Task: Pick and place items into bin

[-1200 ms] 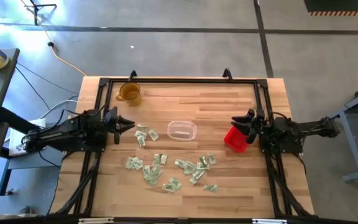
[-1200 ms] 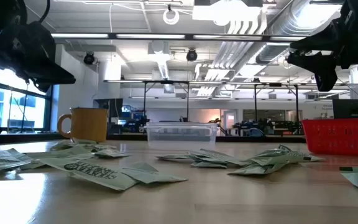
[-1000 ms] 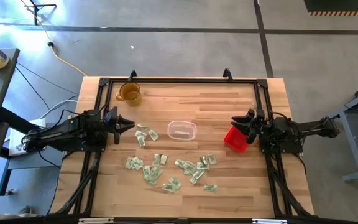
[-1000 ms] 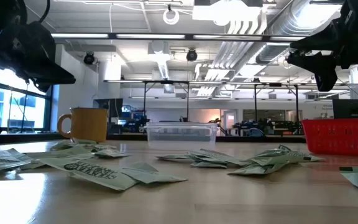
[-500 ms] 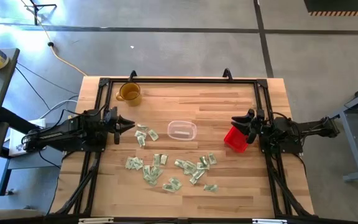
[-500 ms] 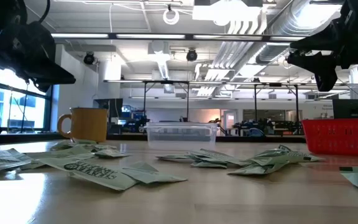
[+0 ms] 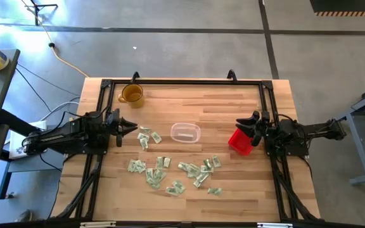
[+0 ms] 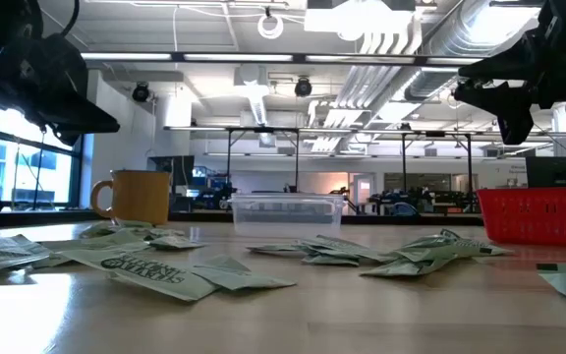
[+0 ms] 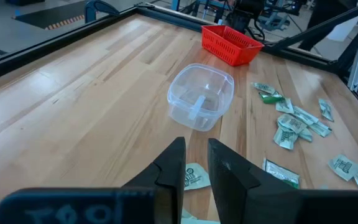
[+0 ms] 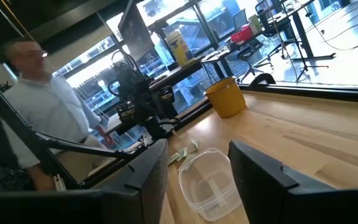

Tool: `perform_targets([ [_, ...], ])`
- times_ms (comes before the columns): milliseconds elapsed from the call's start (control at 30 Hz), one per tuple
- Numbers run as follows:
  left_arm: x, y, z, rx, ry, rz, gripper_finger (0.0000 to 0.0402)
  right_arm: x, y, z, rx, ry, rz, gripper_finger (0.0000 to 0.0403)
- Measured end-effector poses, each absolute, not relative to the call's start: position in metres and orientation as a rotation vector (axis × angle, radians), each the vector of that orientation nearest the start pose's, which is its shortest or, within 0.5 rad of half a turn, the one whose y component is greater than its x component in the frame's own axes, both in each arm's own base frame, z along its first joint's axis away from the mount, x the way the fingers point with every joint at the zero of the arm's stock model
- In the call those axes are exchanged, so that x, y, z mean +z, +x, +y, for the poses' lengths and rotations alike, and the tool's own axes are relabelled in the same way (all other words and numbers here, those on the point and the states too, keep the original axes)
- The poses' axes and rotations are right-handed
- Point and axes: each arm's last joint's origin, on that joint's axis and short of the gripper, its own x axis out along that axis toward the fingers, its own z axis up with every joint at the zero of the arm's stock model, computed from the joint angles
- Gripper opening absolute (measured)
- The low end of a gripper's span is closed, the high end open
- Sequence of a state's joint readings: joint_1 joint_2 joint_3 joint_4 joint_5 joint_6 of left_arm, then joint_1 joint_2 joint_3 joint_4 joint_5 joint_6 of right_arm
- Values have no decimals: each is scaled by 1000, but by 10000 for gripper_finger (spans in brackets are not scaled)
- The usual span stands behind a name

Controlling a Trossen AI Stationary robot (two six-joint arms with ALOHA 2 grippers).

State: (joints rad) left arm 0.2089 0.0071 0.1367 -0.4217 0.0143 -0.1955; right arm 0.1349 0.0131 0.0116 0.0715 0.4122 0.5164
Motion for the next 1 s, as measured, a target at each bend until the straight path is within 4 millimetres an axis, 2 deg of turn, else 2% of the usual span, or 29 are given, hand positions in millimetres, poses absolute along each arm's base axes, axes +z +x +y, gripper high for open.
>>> perform_targets([
  [1000,169,82,17,221,-226,271,101,173,96,1,-254,532,-138,161],
])
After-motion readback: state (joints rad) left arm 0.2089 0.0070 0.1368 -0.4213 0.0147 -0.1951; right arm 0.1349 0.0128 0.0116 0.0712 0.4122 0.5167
